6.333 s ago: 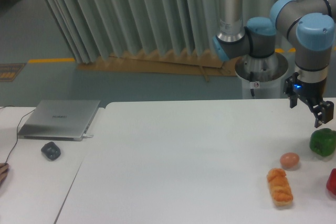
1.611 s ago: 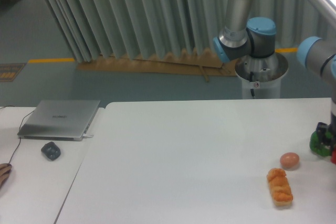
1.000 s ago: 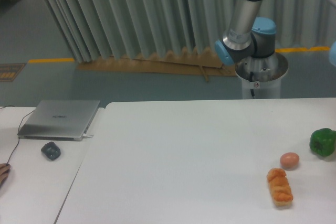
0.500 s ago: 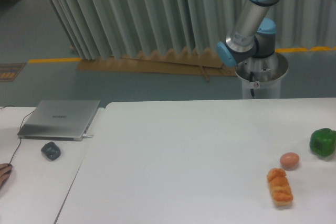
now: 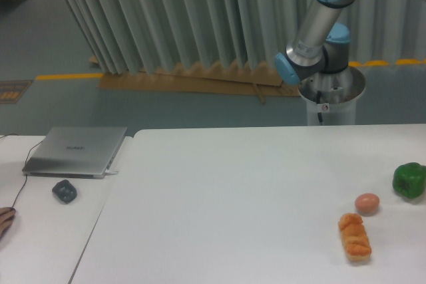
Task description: Place the red peppers in a basket
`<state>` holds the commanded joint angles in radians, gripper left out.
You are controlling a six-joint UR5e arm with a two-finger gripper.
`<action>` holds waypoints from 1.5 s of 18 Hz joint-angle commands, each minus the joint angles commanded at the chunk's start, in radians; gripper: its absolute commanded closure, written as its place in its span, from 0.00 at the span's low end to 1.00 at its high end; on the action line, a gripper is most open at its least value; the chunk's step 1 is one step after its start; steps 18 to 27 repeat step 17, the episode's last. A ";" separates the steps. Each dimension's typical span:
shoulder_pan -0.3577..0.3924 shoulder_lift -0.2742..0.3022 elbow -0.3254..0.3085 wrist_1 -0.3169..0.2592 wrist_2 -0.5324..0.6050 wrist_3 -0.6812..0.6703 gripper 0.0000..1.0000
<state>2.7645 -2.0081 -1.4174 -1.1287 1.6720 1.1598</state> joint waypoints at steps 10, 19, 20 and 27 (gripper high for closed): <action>-0.255 0.078 -0.081 -0.054 0.026 -0.209 0.00; -0.296 0.094 -0.083 -0.052 -0.041 -0.347 0.00; -0.296 0.094 -0.083 -0.052 -0.041 -0.347 0.00; -0.296 0.094 -0.083 -0.052 -0.041 -0.347 0.00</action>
